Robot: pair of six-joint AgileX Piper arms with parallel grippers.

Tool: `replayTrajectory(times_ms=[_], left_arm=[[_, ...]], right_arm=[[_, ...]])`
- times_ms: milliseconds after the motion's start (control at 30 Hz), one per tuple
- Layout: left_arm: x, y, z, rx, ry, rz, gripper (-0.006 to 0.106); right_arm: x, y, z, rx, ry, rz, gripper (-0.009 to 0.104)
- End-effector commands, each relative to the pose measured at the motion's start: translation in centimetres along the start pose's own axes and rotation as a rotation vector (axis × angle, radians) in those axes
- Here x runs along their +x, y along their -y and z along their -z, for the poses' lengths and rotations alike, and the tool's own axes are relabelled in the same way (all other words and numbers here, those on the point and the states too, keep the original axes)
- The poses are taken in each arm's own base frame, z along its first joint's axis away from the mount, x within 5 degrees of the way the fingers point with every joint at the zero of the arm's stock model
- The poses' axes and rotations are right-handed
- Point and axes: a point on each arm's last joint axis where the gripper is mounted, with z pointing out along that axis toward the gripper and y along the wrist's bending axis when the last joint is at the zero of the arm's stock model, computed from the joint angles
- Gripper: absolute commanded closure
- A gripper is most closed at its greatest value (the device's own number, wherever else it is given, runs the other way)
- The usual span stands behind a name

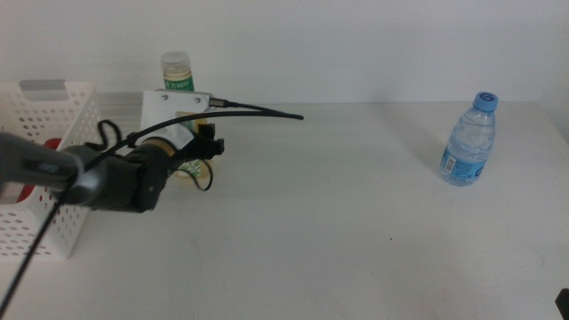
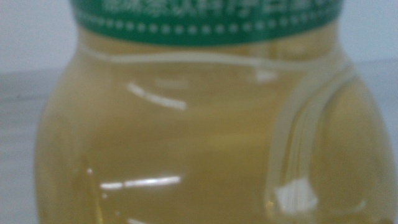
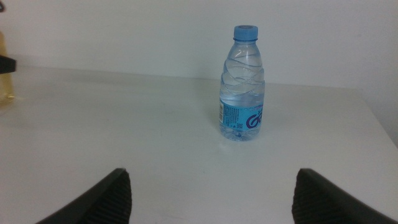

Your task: Use arms to grab the bottles and put them into the dustbin to the left of the table.

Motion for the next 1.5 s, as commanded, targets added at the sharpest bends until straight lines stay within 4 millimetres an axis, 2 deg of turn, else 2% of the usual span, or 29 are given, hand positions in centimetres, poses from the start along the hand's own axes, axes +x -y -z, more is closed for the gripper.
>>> replayTrajectory(times_ms=[0, 267, 400, 700, 867, 1067, 1267, 1467], left_arm=[[-5.9, 0.1, 3.1, 0.013, 0.260, 0.004, 0.091], [-7.6, 0.4, 10.5, 0.049, 0.279, -0.018, 0.091], [-8.6, 0.5, 13.9, 0.065, 0.188, -0.018, 0.091], [-11.0, 0.3, 19.2, 0.087, 0.070, -0.022, 0.091], [-11.6, 0.3, 20.7, 0.096, -0.057, -0.020, 0.091], [-14.1, -0.5, 21.5, 0.075, -0.224, -0.014, 0.091], [-17.7, -2.8, 21.8, 0.013, -0.317, -0.042, 0.091], [-20.3, -5.9, 20.4, -0.056, -0.432, -0.039, 0.091]], right_arm=[[-1.1, 0.1, 0.3, 0.012, 0.111, 0.016, 0.027], [-1.1, 0.1, 0.3, 0.012, 0.111, 0.016, 0.027], [-1.1, 0.1, 0.3, 0.012, 0.111, 0.016, 0.027], [-1.1, 0.1, 0.3, 0.012, 0.111, 0.016, 0.027], [-1.1, 0.1, 0.3, 0.012, 0.111, 0.016, 0.027], [-1.1, 0.1, 0.3, 0.012, 0.111, 0.016, 0.027], [-1.1, 0.1, 0.3, 0.012, 0.111, 0.016, 0.027], [-1.1, 0.1, 0.3, 0.012, 0.111, 0.016, 0.027]])
